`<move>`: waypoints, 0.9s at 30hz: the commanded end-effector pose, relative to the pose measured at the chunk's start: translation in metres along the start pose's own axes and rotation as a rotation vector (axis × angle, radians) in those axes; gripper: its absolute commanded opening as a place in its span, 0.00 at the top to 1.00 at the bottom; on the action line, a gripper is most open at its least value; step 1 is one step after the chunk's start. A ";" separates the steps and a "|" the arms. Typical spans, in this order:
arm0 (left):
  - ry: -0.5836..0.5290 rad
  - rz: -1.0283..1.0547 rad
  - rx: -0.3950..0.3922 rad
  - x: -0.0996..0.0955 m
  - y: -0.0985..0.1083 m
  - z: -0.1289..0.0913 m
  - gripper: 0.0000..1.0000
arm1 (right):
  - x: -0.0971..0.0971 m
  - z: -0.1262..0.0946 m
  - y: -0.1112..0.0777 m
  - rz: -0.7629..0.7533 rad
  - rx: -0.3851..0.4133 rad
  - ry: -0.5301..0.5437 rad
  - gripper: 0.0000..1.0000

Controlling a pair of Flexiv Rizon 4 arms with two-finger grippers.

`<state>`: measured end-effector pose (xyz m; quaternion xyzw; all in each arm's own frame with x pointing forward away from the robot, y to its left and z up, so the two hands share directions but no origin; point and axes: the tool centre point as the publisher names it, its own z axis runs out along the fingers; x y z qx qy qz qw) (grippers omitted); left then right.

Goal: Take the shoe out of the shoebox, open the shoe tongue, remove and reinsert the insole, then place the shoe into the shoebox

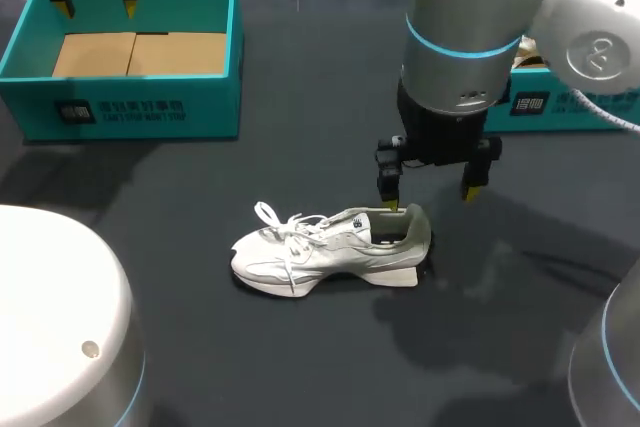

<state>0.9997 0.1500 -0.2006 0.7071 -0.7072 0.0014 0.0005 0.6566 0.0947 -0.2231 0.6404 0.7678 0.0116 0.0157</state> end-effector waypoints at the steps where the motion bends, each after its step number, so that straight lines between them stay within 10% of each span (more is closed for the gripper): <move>1: -0.001 0.000 -0.001 0.000 0.000 0.000 0.00 | -0.008 0.004 -0.005 -0.132 -0.035 0.270 0.00; 8: -0.001 0.000 -0.001 0.000 0.000 0.000 0.00 | -0.017 -0.001 -0.006 -0.361 -0.159 0.565 0.00; 27: -0.001 0.000 -0.001 0.000 0.000 0.000 0.00 | -0.020 -0.004 0.003 -0.734 -0.236 0.815 0.00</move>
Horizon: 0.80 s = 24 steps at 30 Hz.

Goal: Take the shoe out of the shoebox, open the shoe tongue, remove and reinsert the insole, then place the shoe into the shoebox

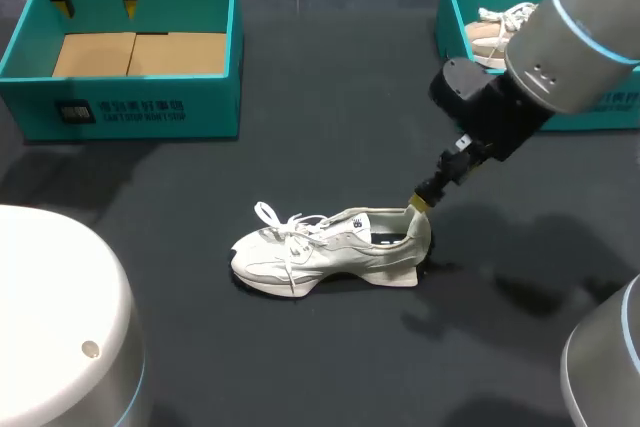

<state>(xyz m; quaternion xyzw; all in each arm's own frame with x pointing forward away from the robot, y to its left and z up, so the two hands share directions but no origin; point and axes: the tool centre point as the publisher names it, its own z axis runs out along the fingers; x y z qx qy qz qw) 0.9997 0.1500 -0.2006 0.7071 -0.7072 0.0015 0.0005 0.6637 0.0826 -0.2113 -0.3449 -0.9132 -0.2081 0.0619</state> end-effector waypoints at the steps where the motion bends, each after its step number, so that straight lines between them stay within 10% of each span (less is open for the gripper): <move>1: -0.001 0.000 -0.001 0.000 0.000 0.000 0.00 | -0.005 0.004 -0.008 -0.071 -0.142 0.395 0.00; 24: -0.001 0.000 -0.001 0.000 0.000 0.000 0.00 | -0.028 -0.002 -0.027 -0.362 -0.388 0.358 0.00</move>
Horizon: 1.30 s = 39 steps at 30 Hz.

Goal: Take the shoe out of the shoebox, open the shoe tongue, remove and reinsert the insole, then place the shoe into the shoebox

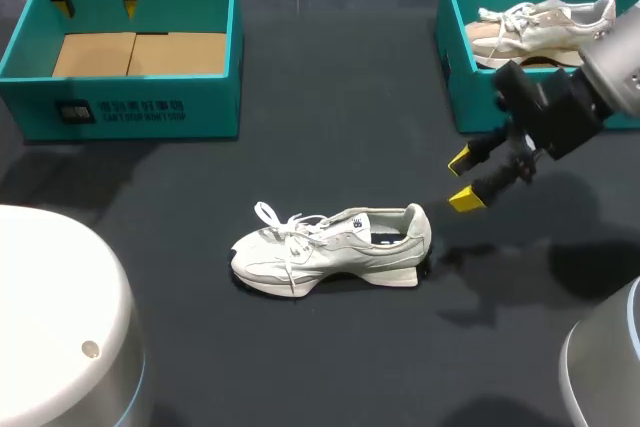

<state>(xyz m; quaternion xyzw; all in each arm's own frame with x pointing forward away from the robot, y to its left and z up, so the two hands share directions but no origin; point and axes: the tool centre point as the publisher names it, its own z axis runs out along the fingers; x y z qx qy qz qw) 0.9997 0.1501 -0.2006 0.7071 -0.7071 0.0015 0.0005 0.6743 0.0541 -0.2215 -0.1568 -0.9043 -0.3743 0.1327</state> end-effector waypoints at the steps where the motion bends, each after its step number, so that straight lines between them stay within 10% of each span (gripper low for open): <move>1: -0.001 0.000 -0.001 0.000 0.000 0.000 0.00 | 0.003 -0.001 -0.011 -0.061 -0.149 0.015 0.00; 18: -0.001 0.000 -0.001 0.000 0.000 0.000 0.00 | -0.009 0.010 -0.015 -0.123 -0.145 0.009 0.00; 29: -0.001 0.000 -0.001 0.000 0.000 0.000 0.00 | -0.040 0.021 -0.053 -0.211 -0.348 -0.024 0.00; 39: -0.001 0.000 -0.001 0.000 0.000 0.000 0.00 | -0.053 0.030 -0.061 -0.196 -0.342 -0.069 0.00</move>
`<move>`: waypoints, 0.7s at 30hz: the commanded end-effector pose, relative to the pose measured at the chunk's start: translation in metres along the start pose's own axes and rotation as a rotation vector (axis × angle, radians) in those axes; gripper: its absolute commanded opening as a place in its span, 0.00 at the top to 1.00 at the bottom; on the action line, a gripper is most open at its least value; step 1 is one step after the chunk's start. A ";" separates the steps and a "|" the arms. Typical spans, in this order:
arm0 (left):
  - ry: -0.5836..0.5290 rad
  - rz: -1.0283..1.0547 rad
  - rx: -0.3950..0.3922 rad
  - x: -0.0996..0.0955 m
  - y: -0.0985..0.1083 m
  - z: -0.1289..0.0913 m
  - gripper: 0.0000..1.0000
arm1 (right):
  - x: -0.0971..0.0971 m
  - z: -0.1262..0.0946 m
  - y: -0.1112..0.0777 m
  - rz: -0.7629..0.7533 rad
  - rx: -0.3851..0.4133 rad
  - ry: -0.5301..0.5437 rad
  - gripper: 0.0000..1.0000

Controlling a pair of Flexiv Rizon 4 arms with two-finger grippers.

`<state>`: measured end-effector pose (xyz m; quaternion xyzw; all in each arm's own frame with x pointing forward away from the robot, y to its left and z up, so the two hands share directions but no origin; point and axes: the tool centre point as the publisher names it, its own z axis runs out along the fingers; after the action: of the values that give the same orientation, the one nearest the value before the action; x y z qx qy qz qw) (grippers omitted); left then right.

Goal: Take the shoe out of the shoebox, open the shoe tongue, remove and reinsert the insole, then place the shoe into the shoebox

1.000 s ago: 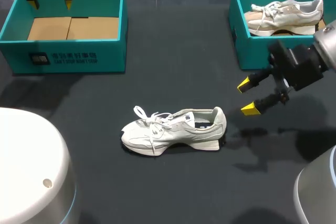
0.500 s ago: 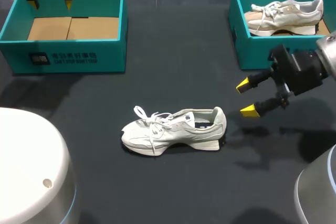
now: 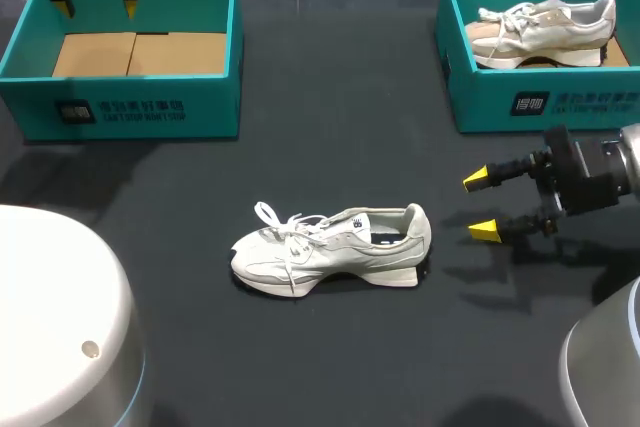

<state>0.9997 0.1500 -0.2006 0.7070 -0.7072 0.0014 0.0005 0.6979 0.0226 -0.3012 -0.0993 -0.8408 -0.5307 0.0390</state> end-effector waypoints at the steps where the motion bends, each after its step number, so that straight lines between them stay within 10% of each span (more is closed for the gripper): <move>1: -0.001 0.000 -0.001 0.000 0.000 0.000 0.00 | 0.003 0.001 0.002 0.000 0.006 -0.008 0.00; 21: -0.001 0.000 -0.001 0.000 0.000 0.000 0.00 | -0.020 0.014 -0.040 -0.137 -0.124 0.026 0.00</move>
<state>0.9997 0.1500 -0.2006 0.7071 -0.7071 0.0015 0.0005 0.7042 0.0141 -0.3382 -0.0411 -0.8174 -0.5746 0.0060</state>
